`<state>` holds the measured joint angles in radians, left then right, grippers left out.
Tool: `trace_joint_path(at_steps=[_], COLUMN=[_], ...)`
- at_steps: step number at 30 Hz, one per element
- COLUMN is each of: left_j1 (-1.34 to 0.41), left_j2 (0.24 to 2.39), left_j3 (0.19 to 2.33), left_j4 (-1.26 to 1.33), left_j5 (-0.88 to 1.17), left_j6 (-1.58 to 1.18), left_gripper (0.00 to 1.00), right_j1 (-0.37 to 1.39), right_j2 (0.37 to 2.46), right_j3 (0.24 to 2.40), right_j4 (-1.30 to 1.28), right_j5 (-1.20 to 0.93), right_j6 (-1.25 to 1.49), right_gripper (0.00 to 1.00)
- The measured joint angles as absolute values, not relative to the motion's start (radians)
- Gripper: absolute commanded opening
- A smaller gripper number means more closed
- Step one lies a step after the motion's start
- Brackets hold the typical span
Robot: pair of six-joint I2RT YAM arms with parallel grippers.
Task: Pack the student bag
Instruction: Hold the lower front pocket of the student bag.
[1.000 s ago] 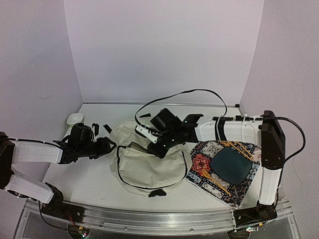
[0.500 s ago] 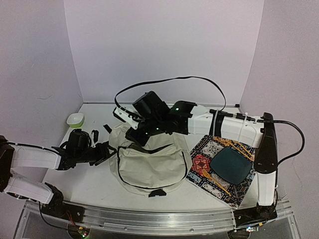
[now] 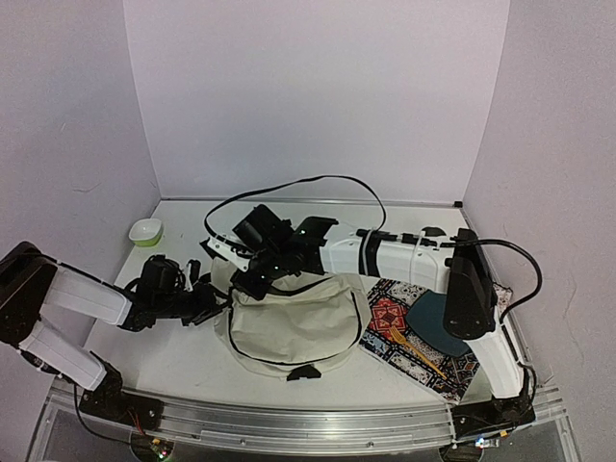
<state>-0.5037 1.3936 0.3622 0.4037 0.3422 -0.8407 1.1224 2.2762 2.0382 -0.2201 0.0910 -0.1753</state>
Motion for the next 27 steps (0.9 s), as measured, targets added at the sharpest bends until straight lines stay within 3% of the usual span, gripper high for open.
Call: trace_joint_path(at_steps=[8,27], left_j1=[-0.530,-0.652], left_j2=[1.430,1.185], left_j3=[0.361,0.200], left_j4=[0.448,0.464], left_j5=[0.385,0.355], left_j6=[-0.841,-0.918], left_gripper=[0.01,0.00], right_j1=[1.122,1.123], right_j2=[2.291,2.340], right_j3=[2.056,2.060], right_j4=[-0.217,-0.209], right_j5=[0.090,0.014], right_j6=[-0.175,-0.180], right_gripper=[0.44,0.43])
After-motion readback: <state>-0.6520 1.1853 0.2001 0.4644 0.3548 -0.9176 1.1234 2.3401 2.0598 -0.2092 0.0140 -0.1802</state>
